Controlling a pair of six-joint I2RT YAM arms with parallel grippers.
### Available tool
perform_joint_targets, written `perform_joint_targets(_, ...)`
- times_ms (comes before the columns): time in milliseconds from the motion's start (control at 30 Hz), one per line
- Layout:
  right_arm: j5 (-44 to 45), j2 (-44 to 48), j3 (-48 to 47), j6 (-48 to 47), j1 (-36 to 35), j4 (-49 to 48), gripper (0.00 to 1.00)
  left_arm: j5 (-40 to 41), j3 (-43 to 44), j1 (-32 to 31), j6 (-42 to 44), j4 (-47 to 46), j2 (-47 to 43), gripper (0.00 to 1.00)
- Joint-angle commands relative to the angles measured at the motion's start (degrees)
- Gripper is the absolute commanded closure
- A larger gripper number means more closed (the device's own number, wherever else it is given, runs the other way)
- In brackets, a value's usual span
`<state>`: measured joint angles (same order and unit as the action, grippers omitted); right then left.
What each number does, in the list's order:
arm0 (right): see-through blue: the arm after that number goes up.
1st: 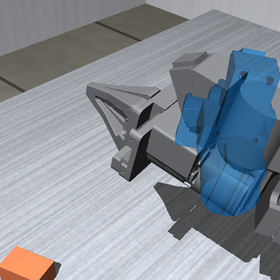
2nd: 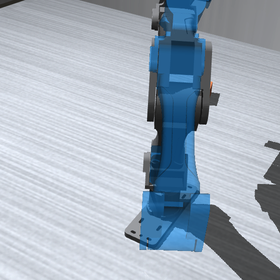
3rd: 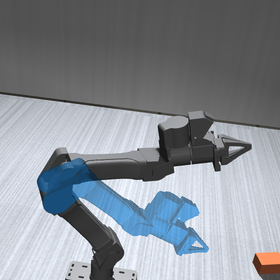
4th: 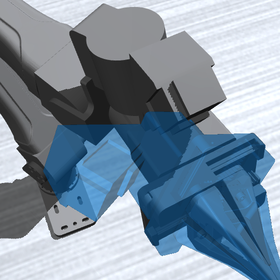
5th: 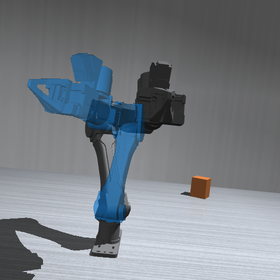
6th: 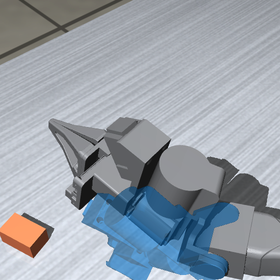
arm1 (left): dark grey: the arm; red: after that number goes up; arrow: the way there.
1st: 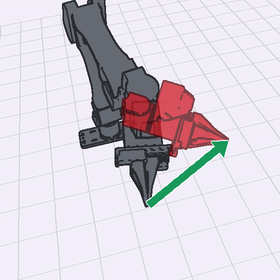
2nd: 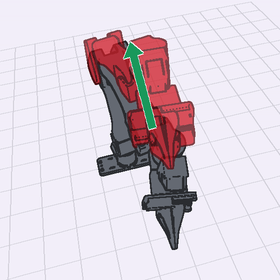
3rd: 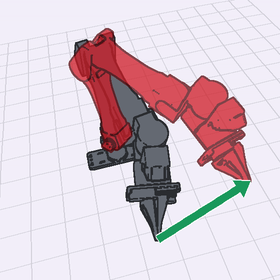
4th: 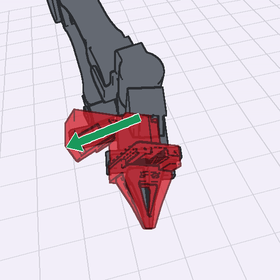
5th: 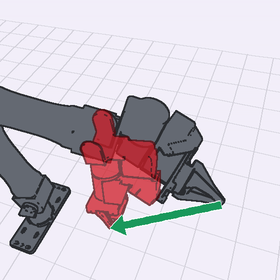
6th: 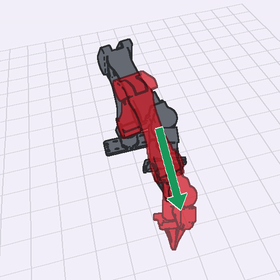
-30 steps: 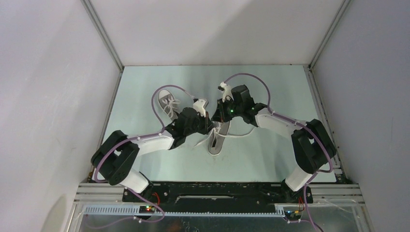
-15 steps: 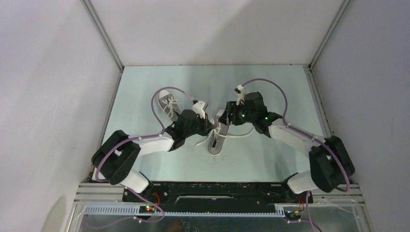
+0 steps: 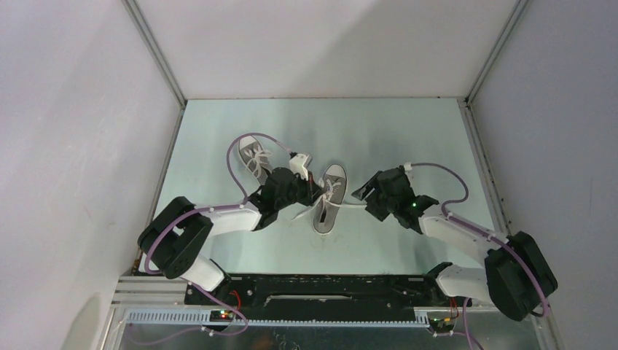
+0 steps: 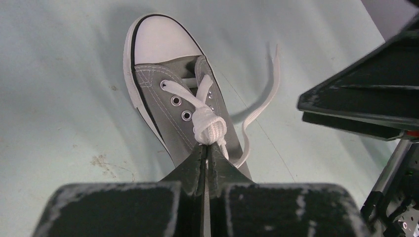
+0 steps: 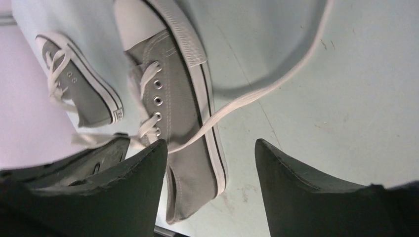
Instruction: Tie the shoes
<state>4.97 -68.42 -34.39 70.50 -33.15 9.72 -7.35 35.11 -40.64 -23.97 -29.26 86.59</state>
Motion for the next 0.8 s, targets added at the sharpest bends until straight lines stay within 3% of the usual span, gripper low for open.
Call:
perform_joint_targets(0, 0.97, -6.02, 0.29, 13.94, -1.02, -6.62, 0.34, -0.93, -0.57, -0.14, 0.25, -2.54, -1.93, 1.0)
perform_joint_targets(133, -1.98, -12.45, 0.29, 17.35, -0.96, -13.13, 0.41, -1.42, -0.7, -0.09, 0.02, -2.6, -2.02, 1.0)
perform_joint_targets(333, -4.15, -18.66, 0.29, 20.34, -1.94, -19.81, 0.42, -0.98, -1.09, -0.05, 0.75, -2.36, -2.55, 1.0)
perform_joint_targets(500, -5.14, -21.25, 0.29, 20.68, -2.02, -22.57, 0.63, -1.23, -1.36, 0.13, 0.53, -2.44, -2.57, 1.0)
perform_joint_targets(600, -5.34, -20.51, 0.29, 19.88, -2.11, -22.01, 0.88, -0.89, -1.41, 0.38, -0.06, -2.24, -2.33, 1.0)
perform_joint_targets(667, -3.64, -19.06, 0.29, 18.59, -2.02, -20.51, 0.98, -0.06, -1.32, 0.55, -0.47, -1.58, -2.45, 1.0)
perform_joint_targets(767, -2.02, -16.79, 0.29, 15.61, -0.42, -18.18, 1.0, 1.72, -1.07, 0.94, -0.99, 0.26, -2.56, 1.0)
